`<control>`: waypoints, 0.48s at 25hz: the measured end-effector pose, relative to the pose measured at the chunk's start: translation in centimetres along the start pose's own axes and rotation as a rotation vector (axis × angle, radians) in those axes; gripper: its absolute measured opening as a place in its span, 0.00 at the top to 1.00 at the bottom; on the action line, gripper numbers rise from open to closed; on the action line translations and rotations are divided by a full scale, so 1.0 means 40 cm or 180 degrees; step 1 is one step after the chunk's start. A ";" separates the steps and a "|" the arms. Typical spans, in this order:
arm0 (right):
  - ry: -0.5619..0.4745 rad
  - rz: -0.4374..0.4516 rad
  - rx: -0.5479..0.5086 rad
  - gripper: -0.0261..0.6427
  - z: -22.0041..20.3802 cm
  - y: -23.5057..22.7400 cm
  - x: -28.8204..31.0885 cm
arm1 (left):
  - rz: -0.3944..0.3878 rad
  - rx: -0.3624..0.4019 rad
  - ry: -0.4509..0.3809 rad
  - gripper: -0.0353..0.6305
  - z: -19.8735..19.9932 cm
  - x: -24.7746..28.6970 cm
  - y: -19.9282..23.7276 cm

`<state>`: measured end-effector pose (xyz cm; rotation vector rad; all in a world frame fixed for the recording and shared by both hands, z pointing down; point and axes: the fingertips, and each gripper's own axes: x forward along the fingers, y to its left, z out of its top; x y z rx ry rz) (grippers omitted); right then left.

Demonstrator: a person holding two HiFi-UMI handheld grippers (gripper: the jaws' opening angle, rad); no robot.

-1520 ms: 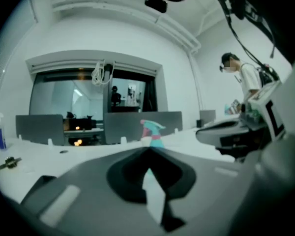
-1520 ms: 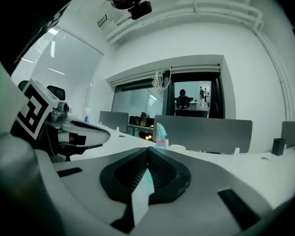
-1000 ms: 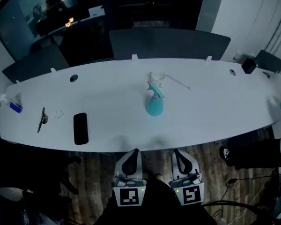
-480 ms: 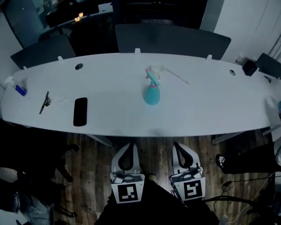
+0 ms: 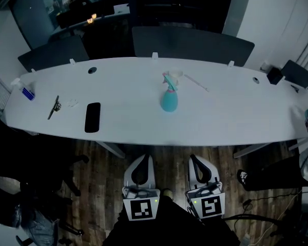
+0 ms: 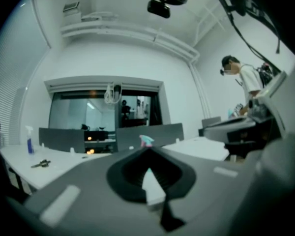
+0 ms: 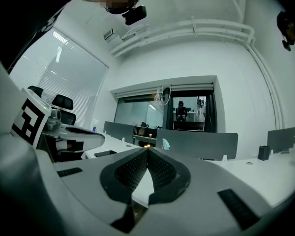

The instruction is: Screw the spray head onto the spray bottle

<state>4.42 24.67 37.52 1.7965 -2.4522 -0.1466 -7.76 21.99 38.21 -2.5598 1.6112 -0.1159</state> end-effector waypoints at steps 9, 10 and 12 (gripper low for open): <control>-0.0021 -0.0073 0.0049 0.96 0.014 0.017 0.005 | -0.0081 0.0101 -0.0095 0.94 0.020 -0.007 -0.003; -0.0024 -0.0079 0.0044 0.96 0.015 0.017 0.006 | -0.0088 0.0107 -0.0101 0.94 0.019 -0.007 -0.003; -0.0031 -0.0093 0.0035 0.96 0.017 0.014 0.006 | -0.0110 0.0139 -0.0126 0.94 0.021 -0.006 -0.004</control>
